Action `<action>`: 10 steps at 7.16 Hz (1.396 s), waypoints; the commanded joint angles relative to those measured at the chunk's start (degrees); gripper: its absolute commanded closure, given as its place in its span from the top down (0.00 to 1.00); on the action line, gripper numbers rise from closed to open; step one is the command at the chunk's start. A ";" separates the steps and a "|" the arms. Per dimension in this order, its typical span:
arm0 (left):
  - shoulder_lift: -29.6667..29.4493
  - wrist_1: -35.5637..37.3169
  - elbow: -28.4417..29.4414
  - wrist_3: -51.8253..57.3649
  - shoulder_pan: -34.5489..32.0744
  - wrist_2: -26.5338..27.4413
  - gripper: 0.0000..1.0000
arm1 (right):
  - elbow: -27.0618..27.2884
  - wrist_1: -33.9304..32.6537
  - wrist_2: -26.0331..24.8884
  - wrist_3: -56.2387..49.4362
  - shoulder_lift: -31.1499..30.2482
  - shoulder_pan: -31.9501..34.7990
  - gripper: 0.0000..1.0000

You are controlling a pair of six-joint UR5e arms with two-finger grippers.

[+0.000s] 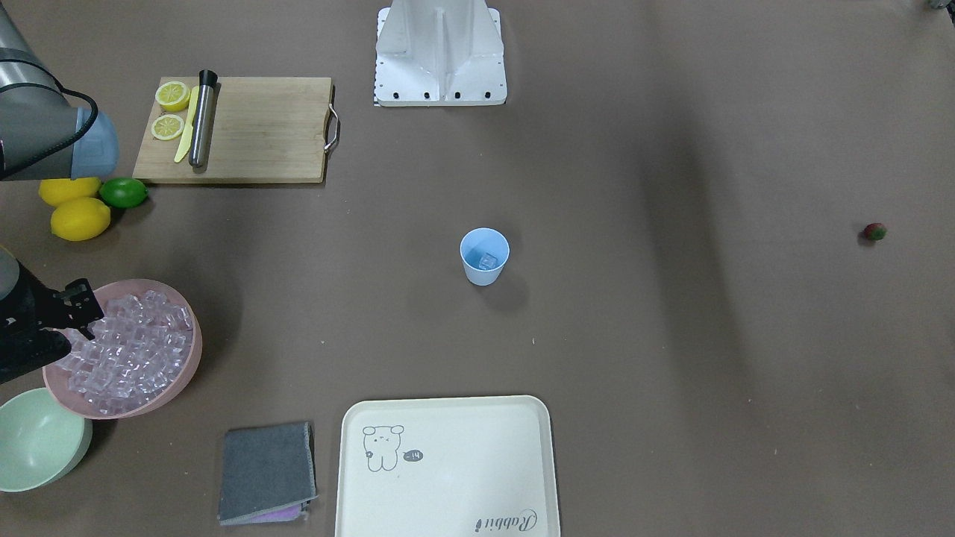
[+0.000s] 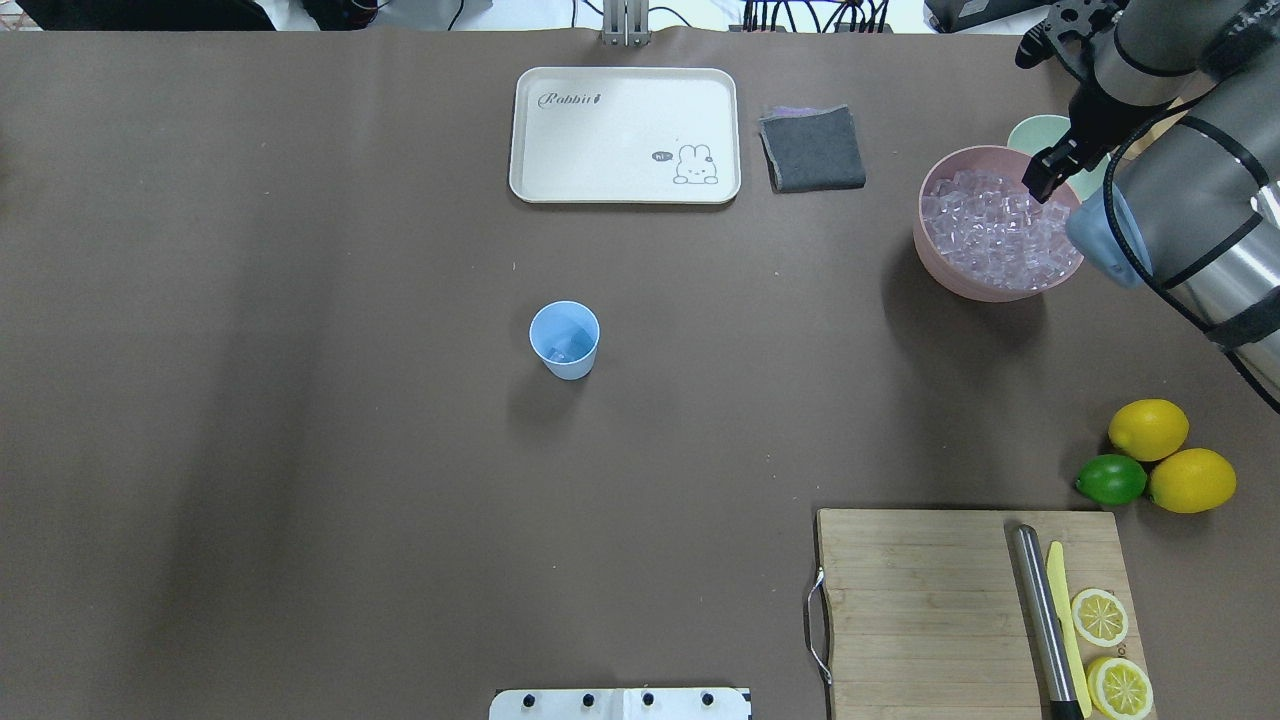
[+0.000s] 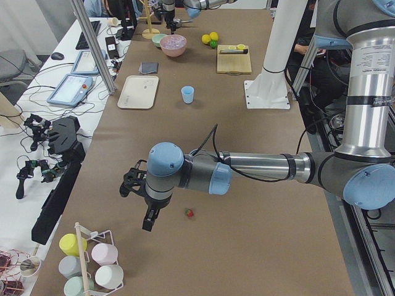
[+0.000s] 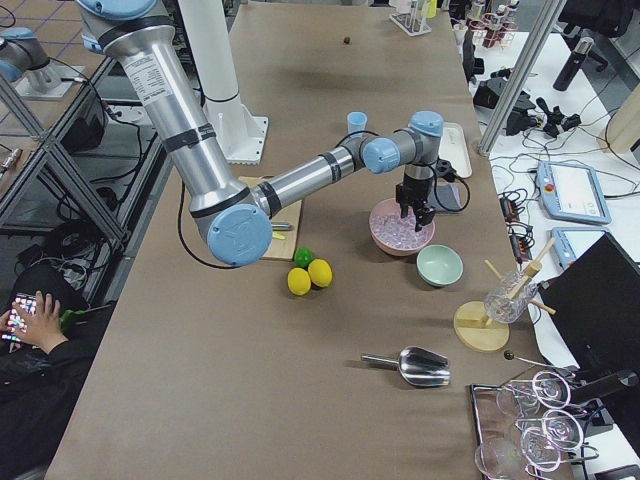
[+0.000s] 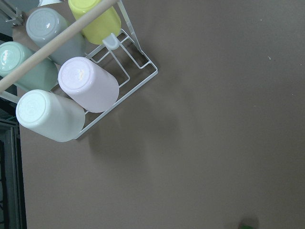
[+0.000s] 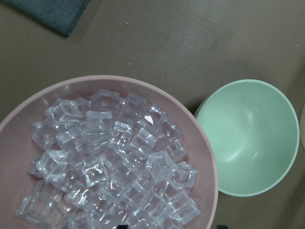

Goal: Put ice and strawberries in cup
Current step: 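Move the right gripper back over the pink ice bowl, then lower the right gripper into the ice and grasp another cube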

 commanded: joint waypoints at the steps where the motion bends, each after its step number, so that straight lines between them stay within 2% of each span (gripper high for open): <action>1: -0.50 0.12 0.25 0.06 0.00 0.09 0.98 | 0.48 -0.25 0.31 0.07 -1.40 -1.54 0.58; 4: -0.41 0.03 0.25 0.06 0.00 0.09 0.98 | 1.01 -0.34 0.66 0.95 -1.75 -2.85 0.59; 7: -0.50 0.12 0.25 0.06 0.00 0.00 0.98 | 6.01 -6.65 0.05 0.95 -3.24 -4.08 0.60; 10: -0.50 0.12 0.08 -0.03 0.00 0.00 0.98 | 5.15 -6.58 -0.13 0.78 -2.99 -5.32 0.58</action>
